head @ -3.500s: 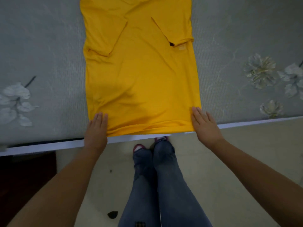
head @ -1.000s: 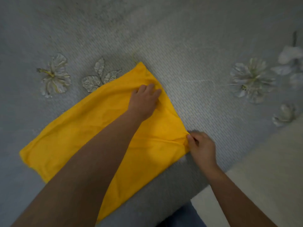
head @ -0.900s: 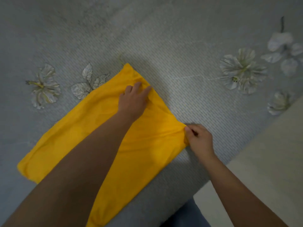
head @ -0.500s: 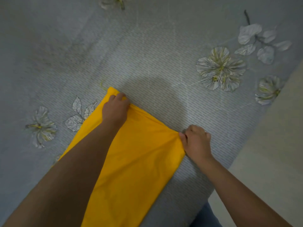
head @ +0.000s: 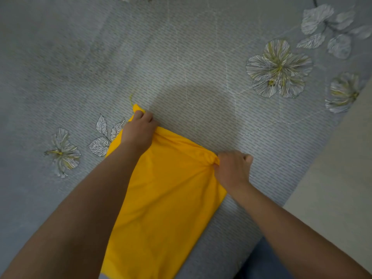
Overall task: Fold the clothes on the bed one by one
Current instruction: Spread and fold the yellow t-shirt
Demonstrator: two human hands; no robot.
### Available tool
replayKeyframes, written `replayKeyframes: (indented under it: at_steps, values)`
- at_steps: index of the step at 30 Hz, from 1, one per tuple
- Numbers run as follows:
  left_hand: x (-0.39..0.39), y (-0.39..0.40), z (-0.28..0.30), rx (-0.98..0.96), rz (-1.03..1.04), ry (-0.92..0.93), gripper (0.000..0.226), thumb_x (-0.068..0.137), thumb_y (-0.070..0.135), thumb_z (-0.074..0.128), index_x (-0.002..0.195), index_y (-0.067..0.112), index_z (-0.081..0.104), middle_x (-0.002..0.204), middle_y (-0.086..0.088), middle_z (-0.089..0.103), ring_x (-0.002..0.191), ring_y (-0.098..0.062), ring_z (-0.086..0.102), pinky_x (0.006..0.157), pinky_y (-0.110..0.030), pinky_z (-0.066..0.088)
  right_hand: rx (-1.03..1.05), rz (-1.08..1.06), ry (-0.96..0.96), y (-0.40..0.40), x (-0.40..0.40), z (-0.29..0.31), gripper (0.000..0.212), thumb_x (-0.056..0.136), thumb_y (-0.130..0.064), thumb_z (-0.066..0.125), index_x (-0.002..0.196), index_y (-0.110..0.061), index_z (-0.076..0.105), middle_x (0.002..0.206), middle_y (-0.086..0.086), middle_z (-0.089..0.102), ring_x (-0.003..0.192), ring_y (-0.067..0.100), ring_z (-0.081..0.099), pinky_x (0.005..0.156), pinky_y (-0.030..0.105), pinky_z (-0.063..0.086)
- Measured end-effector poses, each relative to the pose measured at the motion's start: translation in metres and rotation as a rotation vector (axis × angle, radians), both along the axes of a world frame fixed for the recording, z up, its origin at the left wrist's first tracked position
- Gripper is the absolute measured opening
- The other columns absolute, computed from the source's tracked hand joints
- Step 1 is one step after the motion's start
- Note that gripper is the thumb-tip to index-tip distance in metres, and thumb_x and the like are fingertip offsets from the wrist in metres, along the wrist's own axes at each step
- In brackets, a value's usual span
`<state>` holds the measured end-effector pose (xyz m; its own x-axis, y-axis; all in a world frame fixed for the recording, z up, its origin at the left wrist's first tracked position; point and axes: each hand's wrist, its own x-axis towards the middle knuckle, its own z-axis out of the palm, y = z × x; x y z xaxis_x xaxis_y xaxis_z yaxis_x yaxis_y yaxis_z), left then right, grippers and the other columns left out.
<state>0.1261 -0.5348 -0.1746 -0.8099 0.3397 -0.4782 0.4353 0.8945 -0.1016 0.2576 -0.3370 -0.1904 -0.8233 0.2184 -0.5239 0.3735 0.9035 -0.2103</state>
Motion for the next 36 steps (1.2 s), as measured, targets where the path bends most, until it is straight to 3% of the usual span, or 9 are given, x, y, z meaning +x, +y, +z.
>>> replayKeyframes:
  at_steps: [4,8,12,16,24,28,31,34,36]
  values:
    - [-0.001,0.003,0.025,0.271,-0.068,0.266,0.011,0.072,-0.010,0.060,0.082,-0.006,0.066,0.092,-0.019,0.065,0.080,-0.036,0.060,0.049,-0.033,0.043,0.086,-0.017,0.182,0.026,-0.024,0.021,0.011,0.090,-0.013,0.045,0.080,-0.017,0.050,0.080,0.001,0.048,0.092,0.024,0.049,0.063,0.029,0.005]
    - [-0.005,0.008,0.045,0.295,0.172,0.263,0.027,0.089,0.003,0.045,0.111,0.001,0.060,0.114,-0.018,0.056,0.096,-0.037,0.053,0.061,-0.037,0.033,0.107,-0.077,0.408,0.045,-0.054,0.063,0.012,0.082,-0.002,0.053,0.077,-0.013,0.051,0.074,0.001,0.047,0.087,0.028,0.050,0.072,0.032,0.012]
    - [0.025,-0.014,0.069,0.554,0.110,0.308,0.021,0.082,-0.001,0.047,0.092,-0.009,0.064,0.100,-0.026,0.063,0.081,-0.045,0.060,0.058,-0.045,0.046,0.023,0.039,0.705,0.026,-0.031,0.098,0.021,0.060,0.010,0.058,0.061,-0.010,0.052,0.058,0.003,0.048,0.064,0.030,0.055,0.078,0.033,0.012]
    - [0.096,-0.061,0.061,0.446,-0.042,0.224,0.025,0.077,0.006,0.047,0.079,-0.010,0.066,0.090,-0.030,0.065,0.070,-0.046,0.064,0.047,-0.046,0.051,-0.073,0.272,0.659,-0.012,0.053,0.084,0.021,0.047,0.005,0.052,0.054,-0.015,0.053,0.055,-0.003,0.048,0.066,0.020,0.050,0.063,0.026,0.008]
    - [0.233,-0.114,0.031,0.238,0.044,-0.021,0.024,0.069,0.001,0.053,0.083,-0.015,0.065,0.090,-0.033,0.064,0.069,-0.044,0.065,0.048,-0.047,0.053,-0.075,0.395,0.598,-0.049,0.182,0.022,0.023,0.061,-0.011,0.040,0.054,-0.013,0.062,0.058,0.002,0.060,0.072,0.016,0.036,0.068,0.030,0.023]
    - [0.254,-0.115,0.023,0.137,0.179,-0.061,0.051,0.045,-0.014,0.080,0.094,-0.015,0.064,0.096,-0.034,0.063,0.068,-0.048,0.062,0.053,-0.052,0.052,-0.015,0.430,0.549,-0.056,0.201,0.014,0.024,0.068,-0.013,0.045,0.062,-0.013,0.068,0.064,0.002,0.064,0.074,0.018,0.049,0.072,0.032,0.027]
    - [0.264,-0.111,0.019,0.099,0.296,-0.046,0.055,0.057,-0.004,0.078,0.109,-0.008,0.062,0.109,-0.030,0.061,0.086,-0.049,0.060,0.068,-0.056,0.051,0.026,0.469,0.462,-0.056,0.203,0.015,0.018,0.066,-0.024,0.063,0.075,-0.010,0.071,0.071,0.004,0.067,0.068,0.022,0.065,0.075,0.035,0.030]
    - [0.270,-0.103,0.014,0.084,0.159,0.031,0.064,0.056,0.019,0.080,0.112,0.002,0.056,0.110,-0.020,0.051,0.089,-0.032,0.051,0.069,-0.038,0.048,0.069,0.497,0.343,-0.064,0.198,0.017,0.053,0.054,-0.039,0.082,0.095,-0.007,0.071,0.094,0.010,0.070,0.094,0.028,0.059,0.085,0.048,0.041]
    - [0.264,-0.098,0.014,0.084,-0.008,0.016,0.080,0.038,0.037,0.088,0.109,0.008,0.063,0.108,-0.012,0.056,0.092,-0.031,0.055,0.074,-0.043,0.048,0.108,0.553,0.221,-0.076,0.189,0.019,0.074,0.046,-0.045,0.086,0.107,-0.007,0.068,0.111,0.014,0.067,0.106,0.032,0.060,0.084,0.055,0.048]
